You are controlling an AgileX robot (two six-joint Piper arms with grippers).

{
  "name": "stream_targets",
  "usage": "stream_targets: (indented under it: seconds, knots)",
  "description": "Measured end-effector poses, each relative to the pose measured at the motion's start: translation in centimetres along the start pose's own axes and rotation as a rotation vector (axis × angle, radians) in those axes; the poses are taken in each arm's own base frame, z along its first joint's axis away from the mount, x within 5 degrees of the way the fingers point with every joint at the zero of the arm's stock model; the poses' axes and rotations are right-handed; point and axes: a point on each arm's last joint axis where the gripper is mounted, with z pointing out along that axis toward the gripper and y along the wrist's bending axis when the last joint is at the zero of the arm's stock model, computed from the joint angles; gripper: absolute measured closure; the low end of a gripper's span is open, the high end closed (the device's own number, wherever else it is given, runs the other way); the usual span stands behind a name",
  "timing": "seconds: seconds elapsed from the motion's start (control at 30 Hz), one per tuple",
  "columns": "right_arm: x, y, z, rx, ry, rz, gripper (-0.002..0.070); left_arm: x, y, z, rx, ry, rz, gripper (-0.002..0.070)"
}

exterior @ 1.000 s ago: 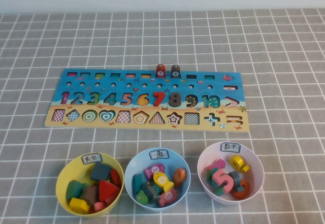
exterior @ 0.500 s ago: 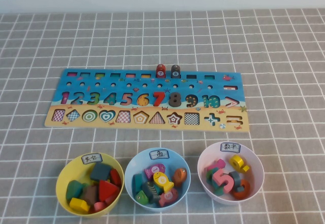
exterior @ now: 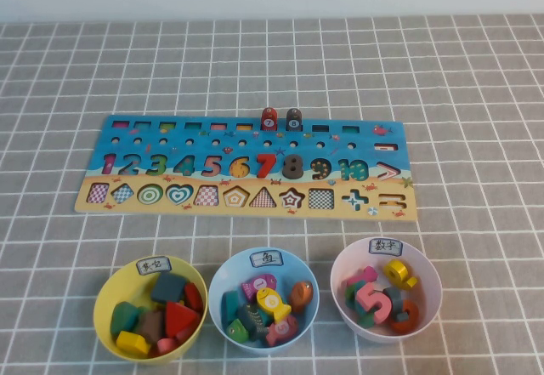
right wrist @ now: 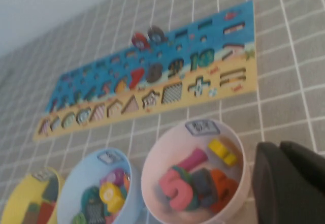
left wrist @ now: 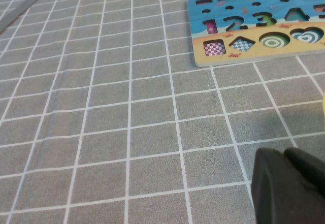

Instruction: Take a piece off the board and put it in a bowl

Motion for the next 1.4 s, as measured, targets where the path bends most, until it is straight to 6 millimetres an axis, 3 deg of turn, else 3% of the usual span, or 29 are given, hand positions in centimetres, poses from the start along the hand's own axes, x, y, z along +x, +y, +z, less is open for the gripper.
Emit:
stream_targets:
  seconds: [0.27, 0.53, 0.7, 1.13, 1.4]
  knots:
    - [-4.4, 1.7, 4.6, 0.105, 0.352, -0.074, 0.0694, 0.0, 0.0, 0.0, 0.000, 0.000, 0.000, 0.0679]
    - [-8.0, 2.3, 11.8, 0.126, 0.543, -0.115, 0.0694, 0.0, 0.0, 0.0, 0.000, 0.000, 0.000, 0.0679]
    - [-8.1, 4.1, 16.9, 0.083, 0.640, -0.183, 0.0694, 0.0, 0.0, 0.0, 0.000, 0.000, 0.000, 0.0679]
    - [-5.4, 11.1, 28.7, -0.047, 0.749, -0.381, 0.0694, 0.0, 0.0, 0.0, 0.000, 0.000, 0.000, 0.0679]
    - [-5.9, 12.4, 34.3, -0.054, 0.692, -0.445, 0.0689, 0.0, 0.0, 0.0, 0.000, 0.000, 0.000, 0.0679]
